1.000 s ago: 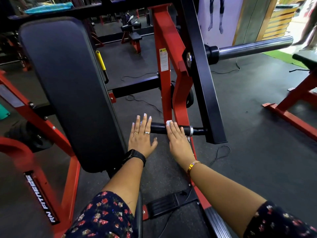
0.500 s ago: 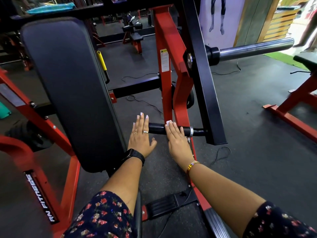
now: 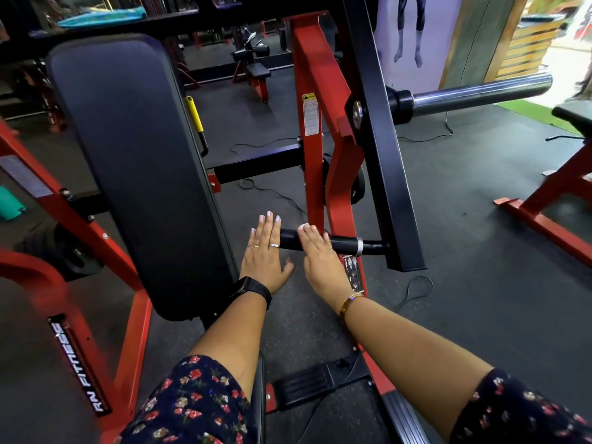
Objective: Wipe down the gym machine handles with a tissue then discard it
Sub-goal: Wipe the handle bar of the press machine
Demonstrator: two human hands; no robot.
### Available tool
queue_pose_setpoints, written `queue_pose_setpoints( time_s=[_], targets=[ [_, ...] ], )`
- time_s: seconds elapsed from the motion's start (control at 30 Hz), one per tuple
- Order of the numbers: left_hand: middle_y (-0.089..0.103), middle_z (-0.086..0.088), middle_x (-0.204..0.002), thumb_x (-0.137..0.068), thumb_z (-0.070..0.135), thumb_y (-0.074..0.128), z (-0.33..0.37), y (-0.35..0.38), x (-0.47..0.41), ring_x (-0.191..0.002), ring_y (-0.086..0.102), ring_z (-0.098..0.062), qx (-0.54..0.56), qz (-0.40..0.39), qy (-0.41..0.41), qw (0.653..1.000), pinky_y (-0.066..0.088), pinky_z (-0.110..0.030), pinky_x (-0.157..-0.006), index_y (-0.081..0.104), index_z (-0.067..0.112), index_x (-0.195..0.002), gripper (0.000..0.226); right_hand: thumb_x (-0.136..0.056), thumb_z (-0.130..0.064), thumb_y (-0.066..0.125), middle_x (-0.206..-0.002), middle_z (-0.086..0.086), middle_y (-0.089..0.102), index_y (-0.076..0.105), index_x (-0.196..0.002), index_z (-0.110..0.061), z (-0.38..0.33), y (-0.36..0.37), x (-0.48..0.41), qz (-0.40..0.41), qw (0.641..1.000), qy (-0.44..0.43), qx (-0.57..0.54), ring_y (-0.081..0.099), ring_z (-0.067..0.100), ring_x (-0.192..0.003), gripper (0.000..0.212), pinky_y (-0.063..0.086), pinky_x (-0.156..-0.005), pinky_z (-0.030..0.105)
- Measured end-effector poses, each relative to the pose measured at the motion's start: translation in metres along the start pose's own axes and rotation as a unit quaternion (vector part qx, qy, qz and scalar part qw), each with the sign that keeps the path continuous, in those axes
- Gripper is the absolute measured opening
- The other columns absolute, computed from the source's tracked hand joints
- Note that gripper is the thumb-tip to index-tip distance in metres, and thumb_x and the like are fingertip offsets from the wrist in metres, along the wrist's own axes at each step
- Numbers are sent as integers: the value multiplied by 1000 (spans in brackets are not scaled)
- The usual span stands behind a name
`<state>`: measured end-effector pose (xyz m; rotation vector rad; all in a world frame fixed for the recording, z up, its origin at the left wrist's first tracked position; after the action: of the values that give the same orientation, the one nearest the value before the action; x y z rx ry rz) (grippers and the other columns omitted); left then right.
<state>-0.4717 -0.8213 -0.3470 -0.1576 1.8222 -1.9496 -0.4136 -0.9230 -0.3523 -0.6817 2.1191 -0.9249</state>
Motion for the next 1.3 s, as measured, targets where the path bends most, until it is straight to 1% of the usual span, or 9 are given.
queue_pose_setpoints(
  time_s=[0.1, 0.2, 0.37, 0.6, 0.77, 0.87, 0.97, 1.07, 1.3],
  targets=[
    [-20, -2, -155, -88, 32, 57, 0, 0, 0, -143, -20, -14, -13, -2, 2, 1000, -17, -29, -116, -13, 14, -147, 93, -85, -4, 22, -149, 15, 39, 37, -144, -1, 24, -2, 19, 18, 999, -9, 27, 31, 28, -140, 61, 8, -118, 38],
    [-21, -1, -154, -89, 31, 53, 1, -2, 0, -142, -22, -12, -16, 0, 7, 1000, -17, -30, -116, -13, 13, -147, 90, -86, 1, 34, -140, 16, 50, 46, -139, -1, 58, -17, 28, 61, 994, 44, 81, 43, 33, -133, 54, 12, -116, 40],
    [-16, -2, -157, -89, 27, 52, 2, -3, 0, -142, -21, -12, -16, 1, 13, 1000, -18, -30, -115, -8, 11, -150, 87, -95, 3, 36, -153, 13, 31, 32, -147, -4, 46, -18, 1, 30, 991, 119, 54, 16, 25, -146, 53, -4, -118, 34],
    [-26, 0, -152, -91, 33, 53, -1, -3, 1, -140, -28, -13, -49, -7, 31, 998, -22, -30, -113, -19, 14, -145, 92, -92, 2, 30, -158, 12, 17, 22, -150, -5, -4, 6, -2, -31, 996, -74, 32, 3, 19, -146, 58, -4, -117, 33],
    [-11, -3, -157, -84, 27, 58, -2, -1, 0, -145, -13, -15, -23, 6, 36, 999, -11, -34, -118, -4, 12, -150, 92, -86, -4, 28, -147, 13, 42, 39, -144, -2, 34, -6, 21, -1, 994, -20, 104, 35, 25, -137, 59, 21, -112, 49],
    [-10, -3, -157, -83, 26, 60, -4, 1, -1, -145, -12, -16, -24, 7, 38, 999, -9, -34, -118, -4, 12, -150, 93, -89, -3, 35, -143, 17, 47, 43, -139, 2, 20, -6, 6, 12, 995, 39, 91, 41, 31, -135, 51, 12, -114, 45],
    [-7, -4, -158, -86, 30, 53, -6, 4, 0, -146, -10, -17, -20, 17, 41, 999, -5, -36, -119, -3, 11, -149, 87, -94, -3, 39, -154, 12, 29, 26, -148, -3, -10, 0, -18, -12, 996, 63, 60, 17, 24, -146, 56, -6, -117, 36],
    [-15, -2, -156, -84, 41, 12, -7, 6, 0, -144, -18, -15, -43, 10, 37, 998, -9, -35, -119, -9, 12, -149, 74, -96, -4, 34, -159, 9, 16, 15, -151, -5, -33, 12, -25, -60, 997, 16, 37, 6, 20, -148, 58, -3, -120, 36],
    [8, 1, -159, -74, 13, 34, -9, -7, -2, -148, 1, -11, 231, 42, 25, 972, -3, -19, -118, 15, 11, -153, 82, -84, 5, 21, -154, 16, 27, 32, -146, -1, 11, 5, 11, -41, 957, -208, 199, 23, 26, -143, 64, 22, -115, 43]
  ],
)
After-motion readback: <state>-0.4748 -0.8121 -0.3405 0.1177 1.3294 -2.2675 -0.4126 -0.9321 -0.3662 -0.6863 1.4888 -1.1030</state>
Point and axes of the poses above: each hand's wrist, its own x-axis away from the middle knuckle, its own y-axis out of the palm, z = x × y, the point moved 7 cm from there along -x, towards the middle knuckle
